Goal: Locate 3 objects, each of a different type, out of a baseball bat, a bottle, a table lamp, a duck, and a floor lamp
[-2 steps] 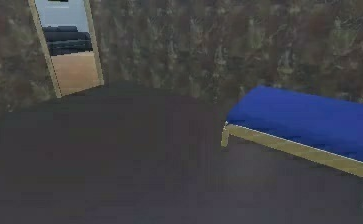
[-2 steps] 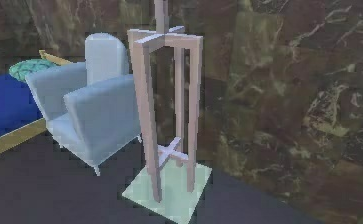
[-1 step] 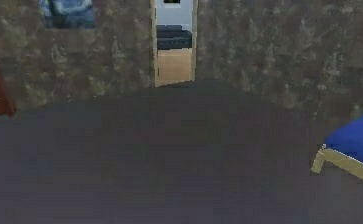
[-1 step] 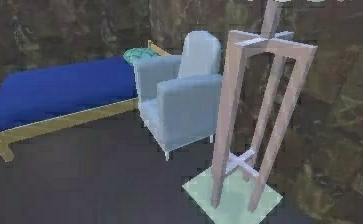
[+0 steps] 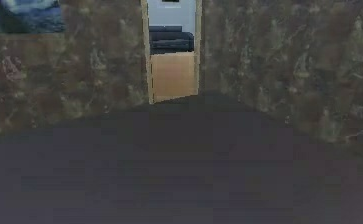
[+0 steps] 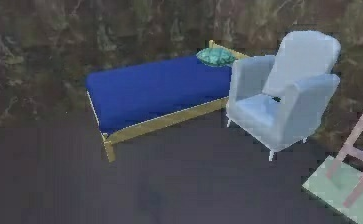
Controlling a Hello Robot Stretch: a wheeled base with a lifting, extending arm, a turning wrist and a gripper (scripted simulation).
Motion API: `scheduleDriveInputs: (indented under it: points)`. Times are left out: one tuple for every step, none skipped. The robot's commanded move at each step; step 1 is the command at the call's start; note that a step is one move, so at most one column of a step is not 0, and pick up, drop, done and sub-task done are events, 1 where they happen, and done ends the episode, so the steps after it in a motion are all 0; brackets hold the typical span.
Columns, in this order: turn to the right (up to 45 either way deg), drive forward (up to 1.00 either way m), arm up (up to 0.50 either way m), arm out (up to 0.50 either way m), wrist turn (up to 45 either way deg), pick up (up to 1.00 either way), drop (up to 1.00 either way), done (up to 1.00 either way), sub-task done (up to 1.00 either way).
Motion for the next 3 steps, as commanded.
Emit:
scheduleDriveInputs:
  points:
    - [0.0,1.0,0.0,0.0,0.0,0.0,0.0,0.0,0.0]
    - [0.0,1.0,0.0,0.0,0.0,0.0,0.0,0.0,0.0]
    - [-3.0,0.0,0.0,0.0,0.0,0.0,0.0,0.0,0.0]
